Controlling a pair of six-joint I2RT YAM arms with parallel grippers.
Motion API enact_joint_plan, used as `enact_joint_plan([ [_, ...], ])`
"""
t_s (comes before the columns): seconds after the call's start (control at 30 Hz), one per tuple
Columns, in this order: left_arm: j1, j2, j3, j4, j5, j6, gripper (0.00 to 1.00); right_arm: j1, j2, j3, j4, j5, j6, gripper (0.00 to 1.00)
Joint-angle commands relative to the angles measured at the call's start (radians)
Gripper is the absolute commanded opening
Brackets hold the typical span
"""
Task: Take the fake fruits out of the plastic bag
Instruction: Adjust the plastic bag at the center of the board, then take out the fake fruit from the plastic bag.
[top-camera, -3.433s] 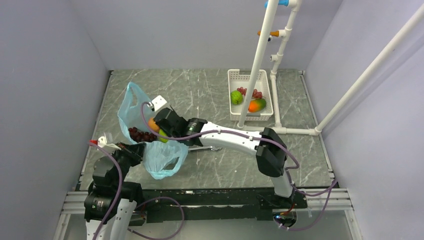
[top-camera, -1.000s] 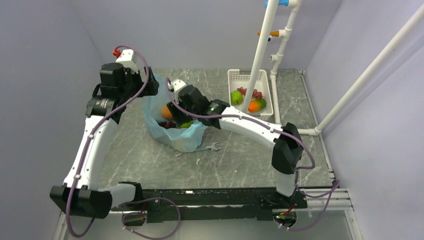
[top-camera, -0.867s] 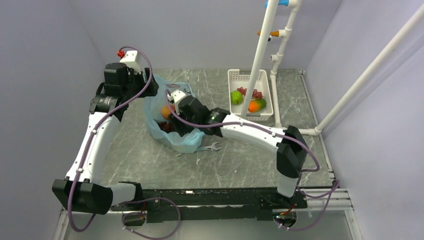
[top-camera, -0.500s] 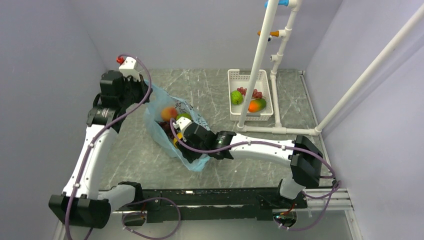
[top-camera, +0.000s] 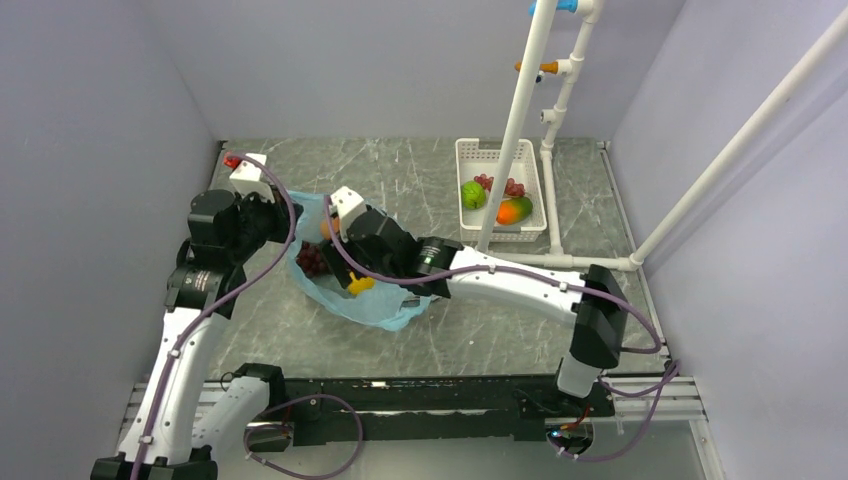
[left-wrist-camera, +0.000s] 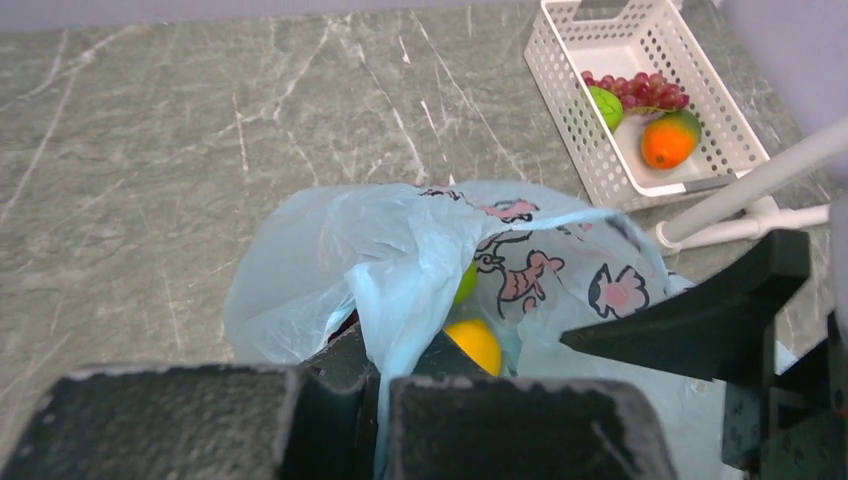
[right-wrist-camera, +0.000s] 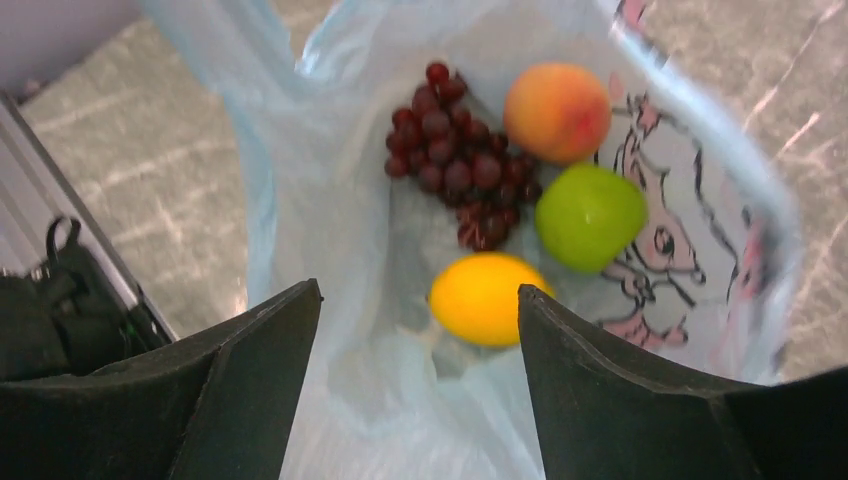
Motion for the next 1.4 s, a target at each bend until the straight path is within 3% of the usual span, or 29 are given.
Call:
enact_joint_plan([
  [0.0,0.003,-0.029,0.007,0.056,-0.066,-0.004,0.0,-0.054,0.098,0.057,0.105,0.021,-0.011,0.76],
  [0.27,0.003,-0.027,-0.009,0.138,-0.091,-0.02,0.0,-0.087,0.229,0.053,0.12,0.03,-0.046,0.7],
  [0.33,0.003,-0.022,-0.016,0.163,-0.089,-0.016,0.0,-0.089,0.229,0.008,0.141,0.045,-0.045,0.73],
  [0.47,0.004,-0.033,-0.052,0.193,-0.05,-0.004,0.0,-0.091,0.255,-0.025,0.116,0.022,-0.031,0.94],
  [0.6,0.005,-0.067,-0.123,0.259,0.004,-0.007,0.0,-0.088,0.287,-0.031,0.094,0.012,-0.014,0.95],
  [0.9,0.037,-0.126,-0.15,0.227,-0.001,-0.009,0.0,-0.082,0.335,-0.1,0.152,0.015,0.002,0.94],
  [1.0,0.037,-0.146,-0.171,0.241,-0.023,-0.006,0.0,-0.079,0.354,-0.095,0.15,0.036,0.005,0.89],
  [1.13,0.037,-0.129,-0.15,0.21,-0.02,-0.008,0.0,-0.078,0.352,-0.116,0.192,0.04,0.001,0.75],
  [1.3,0.037,-0.134,-0.168,0.23,-0.007,-0.015,0.0,-0.073,0.341,-0.097,0.188,0.042,-0.004,0.41],
  [1.37,0.037,-0.124,-0.157,0.22,0.005,-0.013,0.0,-0.066,0.316,-0.105,0.202,0.058,-0.013,0.34],
])
